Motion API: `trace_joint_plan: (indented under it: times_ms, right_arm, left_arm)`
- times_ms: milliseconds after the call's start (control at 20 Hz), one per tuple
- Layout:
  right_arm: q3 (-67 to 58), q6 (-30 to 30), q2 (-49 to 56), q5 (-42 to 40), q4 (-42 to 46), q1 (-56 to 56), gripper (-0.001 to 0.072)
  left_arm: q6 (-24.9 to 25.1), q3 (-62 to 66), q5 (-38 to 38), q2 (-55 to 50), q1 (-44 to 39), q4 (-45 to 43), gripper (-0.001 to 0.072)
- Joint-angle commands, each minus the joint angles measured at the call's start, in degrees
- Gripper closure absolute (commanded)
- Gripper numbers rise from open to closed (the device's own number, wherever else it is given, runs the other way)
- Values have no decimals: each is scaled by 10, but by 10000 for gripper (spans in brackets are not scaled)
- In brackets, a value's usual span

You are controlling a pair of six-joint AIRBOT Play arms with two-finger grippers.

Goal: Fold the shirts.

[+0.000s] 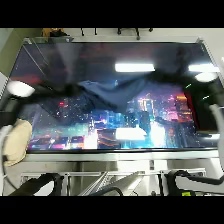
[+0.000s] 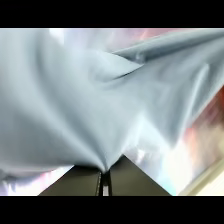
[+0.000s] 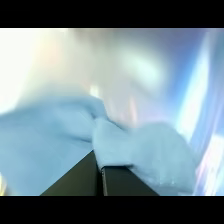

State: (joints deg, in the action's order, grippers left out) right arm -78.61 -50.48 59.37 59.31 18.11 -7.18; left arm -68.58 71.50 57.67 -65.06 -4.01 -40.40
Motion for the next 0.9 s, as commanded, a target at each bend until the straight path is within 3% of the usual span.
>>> trace_joint_plan:
  times_ms: [0, 150, 400, 600, 850]
  right_arm:
    - [-189, -5, -70, 21, -9, -84, 696]
    - [-279, -5, -107, 29, -9, -105, 696]
    - [-285, -6, -136, 90, 23, -105, 696]
    - [-228, -34, -92, 204, -2, -104, 696]
    - [27, -9, -50, 187, 25, -105, 695]
  left_arm:
    - [-54, 204, 76, 82, 48, -59, 699]
    - [-70, 340, 127, 102, 45, -64, 698]
    - [-106, 415, 193, 93, 5, -146, 697]
    - [-104, 300, 229, 38, -66, -141, 694]
    - [-57, 132, 181, -121, -147, -141, 692]
